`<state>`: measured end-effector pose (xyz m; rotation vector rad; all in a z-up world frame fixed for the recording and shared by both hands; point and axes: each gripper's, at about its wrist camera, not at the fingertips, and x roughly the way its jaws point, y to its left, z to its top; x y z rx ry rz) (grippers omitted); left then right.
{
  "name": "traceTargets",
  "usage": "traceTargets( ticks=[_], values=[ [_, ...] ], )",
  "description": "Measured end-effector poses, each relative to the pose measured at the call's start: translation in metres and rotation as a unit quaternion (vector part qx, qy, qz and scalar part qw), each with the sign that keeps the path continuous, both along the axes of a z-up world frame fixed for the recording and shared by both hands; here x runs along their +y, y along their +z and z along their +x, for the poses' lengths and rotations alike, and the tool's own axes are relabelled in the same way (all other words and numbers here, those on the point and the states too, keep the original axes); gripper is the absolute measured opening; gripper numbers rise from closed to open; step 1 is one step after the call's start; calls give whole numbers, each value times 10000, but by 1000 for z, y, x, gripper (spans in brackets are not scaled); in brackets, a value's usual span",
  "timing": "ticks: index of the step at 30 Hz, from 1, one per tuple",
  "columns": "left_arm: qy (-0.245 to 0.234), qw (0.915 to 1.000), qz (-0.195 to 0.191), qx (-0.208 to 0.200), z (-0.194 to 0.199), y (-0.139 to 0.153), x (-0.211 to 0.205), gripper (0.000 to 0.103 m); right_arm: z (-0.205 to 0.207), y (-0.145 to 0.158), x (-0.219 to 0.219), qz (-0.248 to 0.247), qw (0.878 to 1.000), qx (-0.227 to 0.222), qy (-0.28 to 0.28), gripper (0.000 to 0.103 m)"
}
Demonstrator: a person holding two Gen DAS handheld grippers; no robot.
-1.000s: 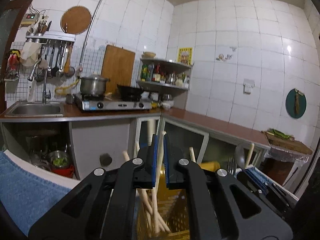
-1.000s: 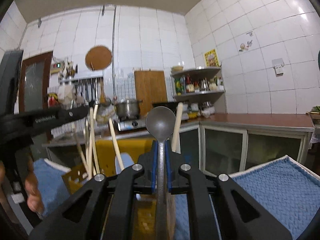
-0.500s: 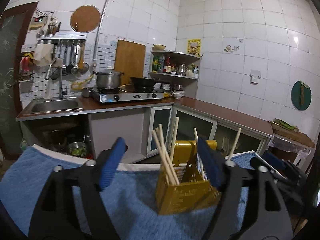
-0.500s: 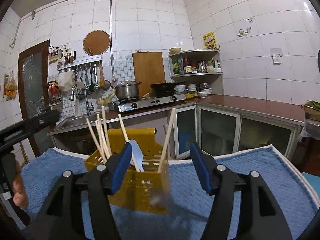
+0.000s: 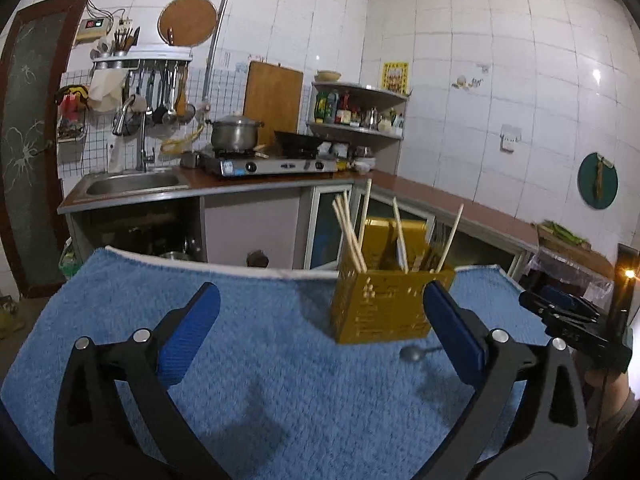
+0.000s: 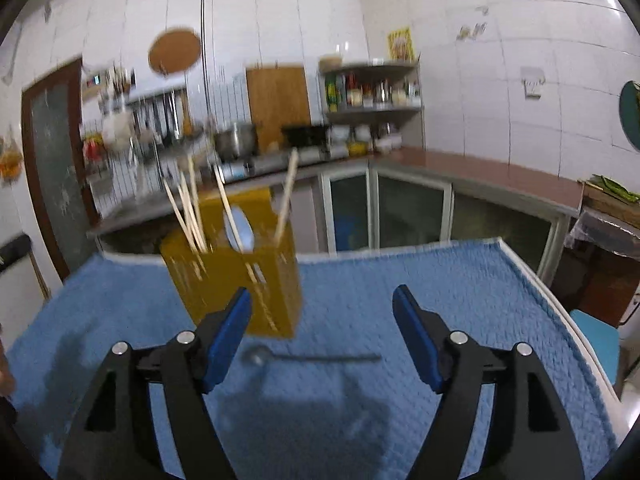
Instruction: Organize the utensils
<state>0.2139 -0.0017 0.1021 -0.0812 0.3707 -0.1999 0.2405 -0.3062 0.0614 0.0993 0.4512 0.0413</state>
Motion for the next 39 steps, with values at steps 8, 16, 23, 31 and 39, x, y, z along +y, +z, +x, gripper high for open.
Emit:
traceTargets(
  ticks=[8, 16, 23, 31, 39],
  values=[
    [186, 9983, 460, 300, 2, -33, -4, 98, 0, -38, -6, 215, 9988, 421, -123, 72],
    [328, 9972, 669, -11, -67, -46, -16, 98, -75, -34, 23, 107, 9999, -18, -96, 79],
    [540, 9966, 605, -113, -121, -66, -13, 98, -129, -39, 47, 144, 9995, -137, -252, 85],
    [618, 9934, 831, -488, -143, -78, -18, 98, -156, -49, 71, -164, 9986, -403, -305, 97],
    [673, 9932, 872, -385, -136, -83, -18, 98, -158, -52, 74, -299, 9982, -369, -367, 98]
  ],
)
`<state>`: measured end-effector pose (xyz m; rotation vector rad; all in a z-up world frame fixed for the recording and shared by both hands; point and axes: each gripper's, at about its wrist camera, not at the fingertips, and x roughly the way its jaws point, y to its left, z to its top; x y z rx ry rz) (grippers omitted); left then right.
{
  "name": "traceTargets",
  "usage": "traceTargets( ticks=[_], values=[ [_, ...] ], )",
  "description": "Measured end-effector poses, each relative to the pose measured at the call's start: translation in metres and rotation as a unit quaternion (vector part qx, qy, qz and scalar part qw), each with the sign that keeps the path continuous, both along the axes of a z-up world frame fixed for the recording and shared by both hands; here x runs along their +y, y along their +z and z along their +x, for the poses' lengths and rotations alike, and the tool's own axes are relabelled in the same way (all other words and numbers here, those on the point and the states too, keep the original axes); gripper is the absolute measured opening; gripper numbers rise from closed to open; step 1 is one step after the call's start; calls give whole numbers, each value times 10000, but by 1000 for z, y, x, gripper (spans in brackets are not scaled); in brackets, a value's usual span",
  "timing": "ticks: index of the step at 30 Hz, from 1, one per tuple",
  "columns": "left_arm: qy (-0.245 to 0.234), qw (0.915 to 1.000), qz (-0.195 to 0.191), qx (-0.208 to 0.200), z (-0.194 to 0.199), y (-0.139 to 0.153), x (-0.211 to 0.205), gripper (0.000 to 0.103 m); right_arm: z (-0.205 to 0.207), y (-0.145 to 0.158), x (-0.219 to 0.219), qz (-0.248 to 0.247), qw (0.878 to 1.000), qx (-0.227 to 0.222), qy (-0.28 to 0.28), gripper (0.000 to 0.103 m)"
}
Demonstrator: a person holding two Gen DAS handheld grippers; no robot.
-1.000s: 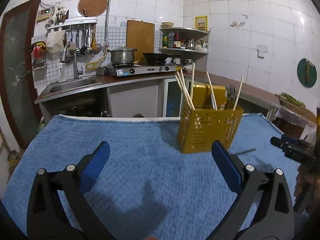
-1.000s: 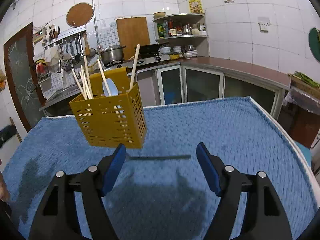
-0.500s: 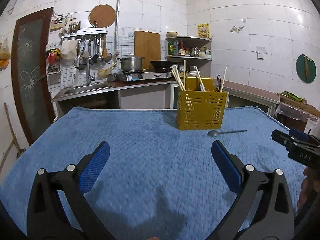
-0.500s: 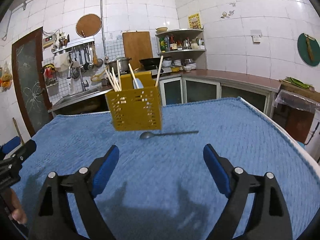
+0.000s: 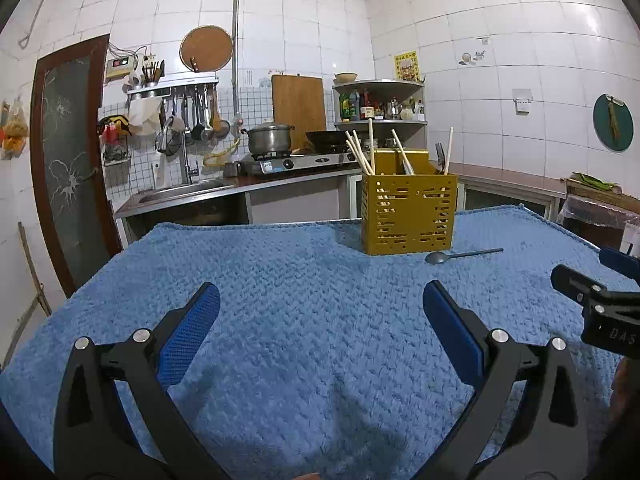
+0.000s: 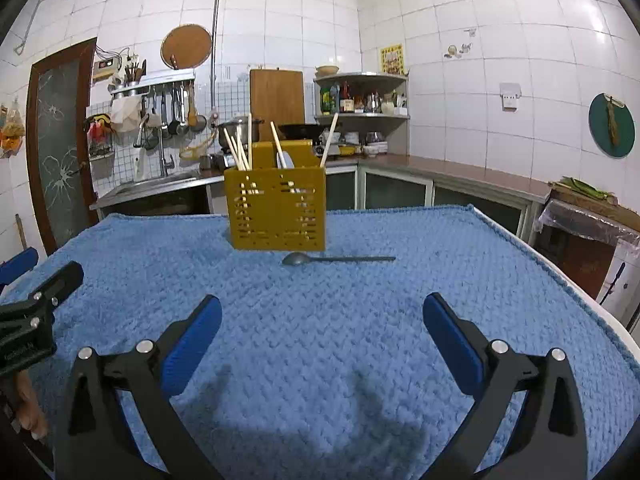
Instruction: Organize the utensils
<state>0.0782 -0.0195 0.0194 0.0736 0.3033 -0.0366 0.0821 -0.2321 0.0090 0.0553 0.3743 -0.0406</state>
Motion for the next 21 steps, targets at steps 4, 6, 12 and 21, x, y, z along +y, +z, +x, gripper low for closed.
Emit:
traceTargets(
  ticks=[4, 6, 12, 21],
  values=[
    [-43, 10000, -38, 37, 1, 0, 2, 98, -3, 1, 0, -23, 10000, -55, 10, 98],
    [-57, 10000, -55, 54, 2, 0, 2, 98, -3, 1, 0, -51, 10000, -57, 16, 98],
    [-46, 9999, -93, 72, 4, -1, 4, 98, -6, 2, 0, -77, 9999, -94, 31, 98],
    [-46, 9999, -127, 91, 5, -4, 5, 98, -8, 3, 0, -90, 9999, -132, 42, 98]
  ],
)
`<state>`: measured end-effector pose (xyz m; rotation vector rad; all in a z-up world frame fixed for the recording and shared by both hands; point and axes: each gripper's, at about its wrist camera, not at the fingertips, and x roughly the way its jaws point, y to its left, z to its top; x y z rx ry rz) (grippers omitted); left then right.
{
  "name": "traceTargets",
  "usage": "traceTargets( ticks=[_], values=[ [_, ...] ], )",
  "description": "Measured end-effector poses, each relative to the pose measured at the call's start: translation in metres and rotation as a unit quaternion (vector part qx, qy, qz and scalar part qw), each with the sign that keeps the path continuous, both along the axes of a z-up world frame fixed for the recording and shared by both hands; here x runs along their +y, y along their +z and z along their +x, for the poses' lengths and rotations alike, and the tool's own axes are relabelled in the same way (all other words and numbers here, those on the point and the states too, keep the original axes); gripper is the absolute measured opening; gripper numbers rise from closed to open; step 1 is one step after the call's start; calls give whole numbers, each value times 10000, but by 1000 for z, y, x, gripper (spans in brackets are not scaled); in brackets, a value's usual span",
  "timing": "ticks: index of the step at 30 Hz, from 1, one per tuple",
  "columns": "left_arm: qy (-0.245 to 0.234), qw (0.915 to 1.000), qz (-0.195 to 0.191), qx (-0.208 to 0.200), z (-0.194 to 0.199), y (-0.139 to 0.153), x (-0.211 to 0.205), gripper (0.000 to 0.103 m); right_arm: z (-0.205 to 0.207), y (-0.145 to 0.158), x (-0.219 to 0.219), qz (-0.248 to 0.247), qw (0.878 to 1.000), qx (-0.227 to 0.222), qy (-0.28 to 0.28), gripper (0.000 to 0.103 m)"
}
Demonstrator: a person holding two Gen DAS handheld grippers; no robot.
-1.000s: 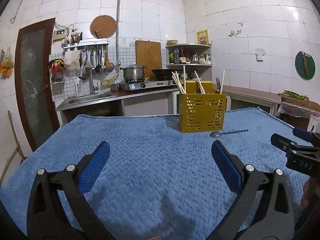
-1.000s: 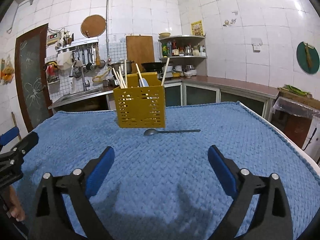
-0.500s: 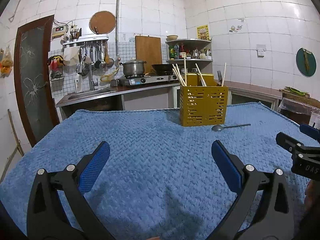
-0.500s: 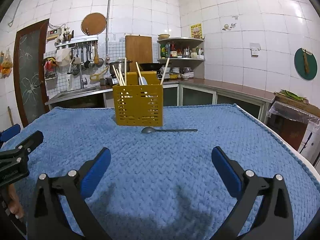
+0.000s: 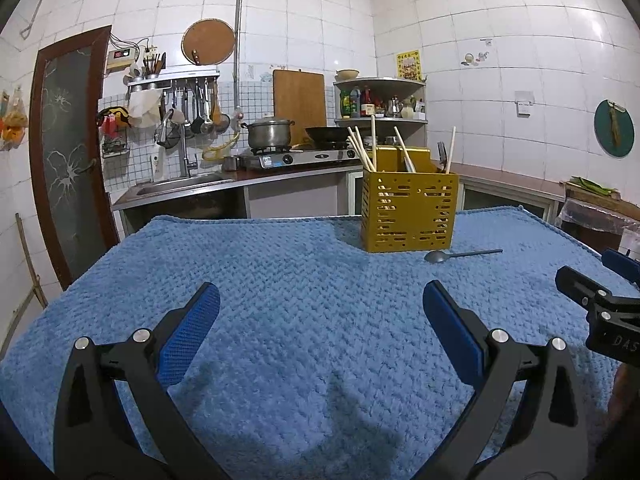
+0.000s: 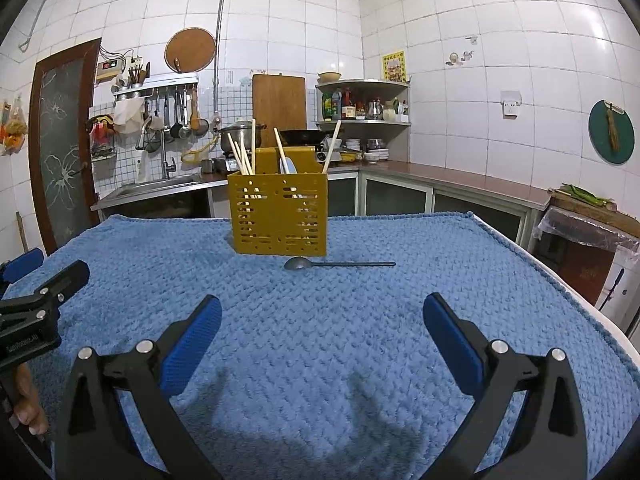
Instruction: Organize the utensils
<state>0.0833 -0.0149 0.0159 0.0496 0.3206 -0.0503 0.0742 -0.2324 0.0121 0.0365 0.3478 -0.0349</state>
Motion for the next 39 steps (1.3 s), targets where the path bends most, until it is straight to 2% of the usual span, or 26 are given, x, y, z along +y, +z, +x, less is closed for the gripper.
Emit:
traceTargets(
  ticks=[7, 39],
  values=[
    [-12, 10000, -32, 44, 1, -1, 1, 98, -1, 0, 1, -1, 10000, -4, 5, 98],
    [-45, 9997, 40, -217, -11, 2, -3, 98, -5, 7, -3, -22, 9999, -91, 74, 98]
  ],
)
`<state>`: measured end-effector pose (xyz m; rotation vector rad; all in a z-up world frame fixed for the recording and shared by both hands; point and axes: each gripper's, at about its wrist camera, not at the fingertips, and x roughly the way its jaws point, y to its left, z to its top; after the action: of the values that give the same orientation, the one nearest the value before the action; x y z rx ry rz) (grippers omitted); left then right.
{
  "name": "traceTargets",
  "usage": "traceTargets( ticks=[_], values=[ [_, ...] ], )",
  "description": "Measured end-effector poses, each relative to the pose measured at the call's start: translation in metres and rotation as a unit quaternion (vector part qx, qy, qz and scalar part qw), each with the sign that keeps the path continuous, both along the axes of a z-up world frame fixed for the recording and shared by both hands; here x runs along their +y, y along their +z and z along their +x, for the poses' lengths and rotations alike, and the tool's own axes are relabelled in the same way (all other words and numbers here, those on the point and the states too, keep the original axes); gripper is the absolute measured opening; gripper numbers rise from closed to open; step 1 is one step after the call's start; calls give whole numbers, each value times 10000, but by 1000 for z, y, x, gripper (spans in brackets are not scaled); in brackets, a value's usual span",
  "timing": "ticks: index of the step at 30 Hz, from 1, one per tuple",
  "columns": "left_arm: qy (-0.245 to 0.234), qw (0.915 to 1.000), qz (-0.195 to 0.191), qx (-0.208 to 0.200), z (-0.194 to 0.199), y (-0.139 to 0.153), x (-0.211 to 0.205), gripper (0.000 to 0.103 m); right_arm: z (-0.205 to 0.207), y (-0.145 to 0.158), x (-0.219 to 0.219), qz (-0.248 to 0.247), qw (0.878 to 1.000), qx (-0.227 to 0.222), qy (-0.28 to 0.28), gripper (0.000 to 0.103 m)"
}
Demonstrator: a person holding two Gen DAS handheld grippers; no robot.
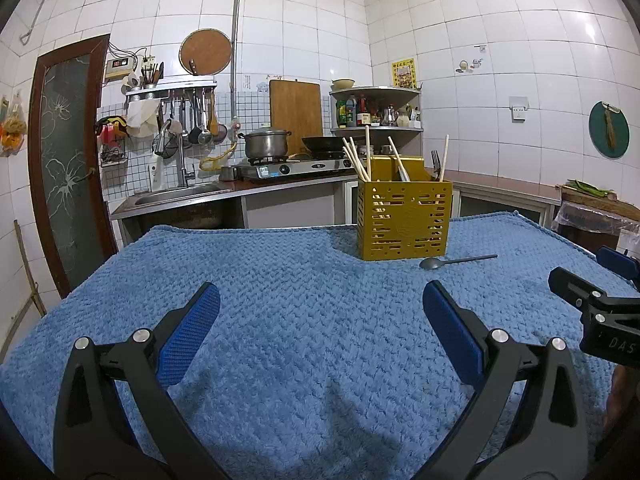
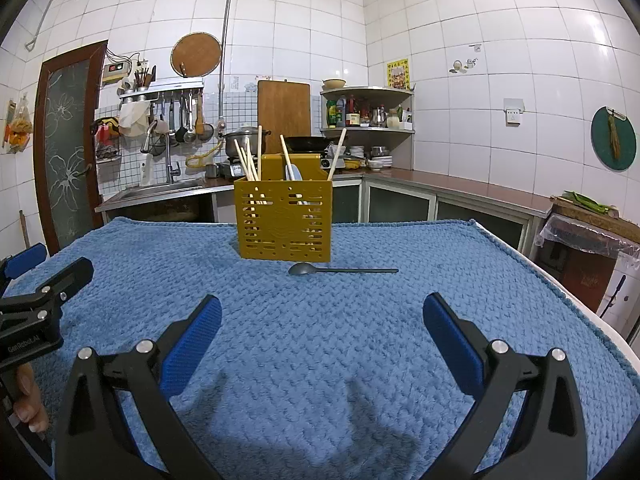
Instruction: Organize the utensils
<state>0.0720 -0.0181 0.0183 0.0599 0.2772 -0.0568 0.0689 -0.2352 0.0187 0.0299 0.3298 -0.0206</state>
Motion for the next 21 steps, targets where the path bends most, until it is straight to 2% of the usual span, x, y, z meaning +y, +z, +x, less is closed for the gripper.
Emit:
traceTargets(
  ticks=[21],
  values=[
    [-37, 10000, 4, -45, -2, 1, 0, 98, 0, -1, 0, -7, 10000, -9, -4, 98]
  ],
)
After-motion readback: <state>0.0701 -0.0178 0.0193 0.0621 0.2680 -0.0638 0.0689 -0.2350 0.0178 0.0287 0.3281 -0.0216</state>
